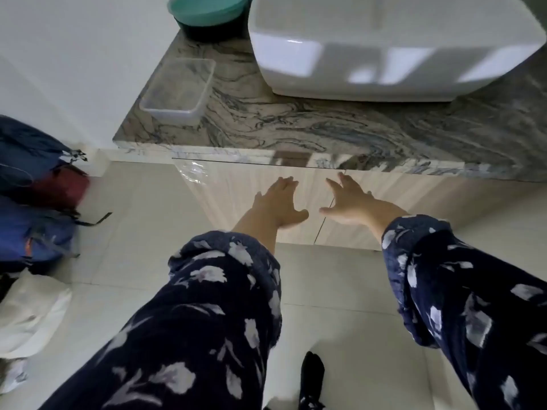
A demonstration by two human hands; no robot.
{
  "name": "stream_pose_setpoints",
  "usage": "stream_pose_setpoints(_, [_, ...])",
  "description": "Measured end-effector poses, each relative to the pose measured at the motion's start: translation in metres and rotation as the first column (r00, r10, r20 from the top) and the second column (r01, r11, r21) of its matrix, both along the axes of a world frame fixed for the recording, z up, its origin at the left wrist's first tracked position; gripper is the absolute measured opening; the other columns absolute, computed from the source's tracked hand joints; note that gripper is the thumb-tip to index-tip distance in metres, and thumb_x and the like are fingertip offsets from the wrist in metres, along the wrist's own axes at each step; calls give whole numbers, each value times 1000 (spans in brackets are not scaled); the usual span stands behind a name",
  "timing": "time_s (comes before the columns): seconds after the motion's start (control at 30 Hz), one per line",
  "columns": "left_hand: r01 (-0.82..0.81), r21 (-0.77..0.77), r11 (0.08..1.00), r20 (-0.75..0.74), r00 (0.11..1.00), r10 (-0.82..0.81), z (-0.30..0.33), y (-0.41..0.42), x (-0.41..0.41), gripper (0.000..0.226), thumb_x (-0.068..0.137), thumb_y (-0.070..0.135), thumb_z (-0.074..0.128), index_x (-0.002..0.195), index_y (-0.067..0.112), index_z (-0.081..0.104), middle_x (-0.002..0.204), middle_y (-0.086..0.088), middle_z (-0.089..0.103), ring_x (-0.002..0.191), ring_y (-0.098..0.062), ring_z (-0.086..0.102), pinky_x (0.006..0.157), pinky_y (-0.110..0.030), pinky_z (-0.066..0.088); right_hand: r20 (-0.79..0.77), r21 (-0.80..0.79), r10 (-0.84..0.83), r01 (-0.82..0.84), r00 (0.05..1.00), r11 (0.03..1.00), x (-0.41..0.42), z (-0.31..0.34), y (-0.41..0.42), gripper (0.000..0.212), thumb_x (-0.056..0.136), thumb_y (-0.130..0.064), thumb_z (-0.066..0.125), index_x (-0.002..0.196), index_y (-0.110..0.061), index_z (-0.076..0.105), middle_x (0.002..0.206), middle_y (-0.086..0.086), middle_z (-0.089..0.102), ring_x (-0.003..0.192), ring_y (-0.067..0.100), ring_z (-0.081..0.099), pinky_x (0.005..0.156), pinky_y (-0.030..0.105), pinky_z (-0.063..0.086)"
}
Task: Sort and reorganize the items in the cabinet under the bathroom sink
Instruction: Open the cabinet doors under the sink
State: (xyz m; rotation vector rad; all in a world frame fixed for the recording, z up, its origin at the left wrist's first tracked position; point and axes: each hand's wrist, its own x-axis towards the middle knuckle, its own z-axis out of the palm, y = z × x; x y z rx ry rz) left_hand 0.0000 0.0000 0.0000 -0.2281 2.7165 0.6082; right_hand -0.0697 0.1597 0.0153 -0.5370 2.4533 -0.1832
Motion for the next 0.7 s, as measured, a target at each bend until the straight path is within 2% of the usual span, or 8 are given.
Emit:
stream_pose_setpoints(0.07, [22, -85, 996, 0, 1000, -22, -6, 3, -11, 85, 90, 46, 50, 154, 17, 1, 161, 6, -8, 149, -14, -7, 118, -54, 8, -63, 15, 15, -14, 998, 1000, -7, -9, -3, 82, 94, -46, 47, 153, -26, -7, 159, -1, -19, 147, 18, -15, 118, 53, -1])
stream_pose_setpoints(0.17, [38, -195, 980, -37, 998, -46, -24, 2, -20, 90, 90, 49, 47, 153, 15, -7, 161, 5, -10, 147, -15, -15, 117, -57, 1, -139, 59, 55, -47, 989, 997, -9, -28, -7, 85, 95, -48, 43, 151, -24, -16, 158, 3, -23, 147, 21, -19, 116, 54, -8])
stream_pose_setpoints(0.3, [-22, -290, 957, -132, 991, -17, -48, 3, -17, 91, 91, 51, 43, 152, 13, -13, 160, 0, -14, 147, -19, -19, 116, -59, -4, -426, 115, 153, -115, 891, 987, -7, -44, -10, 82, 95, -50, 38, 152, -16, -9, 161, 8, -6, 148, 26, -6, 118, 47, -7])
stream_pose_setpoints(0.47, [-104, -382, 918, -255, 967, 4, -57, 4, -14, 87, 92, 53, 37, 152, 12, -12, 161, -6, -13, 148, -24, -11, 114, -58, -10, -409, 98, 131, -100, 903, 990, -10, -49, -11, 82, 95, -53, 34, 152, -15, -10, 161, 5, -9, 148, 24, -8, 115, 57, -10])
stream_pose_setpoints(0.57, [-106, -420, 901, -238, 971, 3, -52, 4, -20, 84, 92, 56, 32, 152, 11, -8, 161, -6, -6, 149, -24, -8, 115, -59, -10, -404, 91, 121, -92, 907, 992, -9, -50, -8, 81, 95, -54, 32, 152, -16, -11, 161, 3, -10, 148, 22, -9, 112, 61, -12])
stream_pose_setpoints(0.7, [-119, -386, 915, -194, 980, 46, -48, 8, -28, 87, 90, 63, 28, 152, 13, -7, 161, -3, -7, 149, -22, -10, 114, -61, -7, -438, 86, 123, -94, 891, 992, -10, -51, -10, 80, 95, -55, 30, 152, -15, -9, 161, 4, -6, 149, 23, -5, 112, 59, -14])
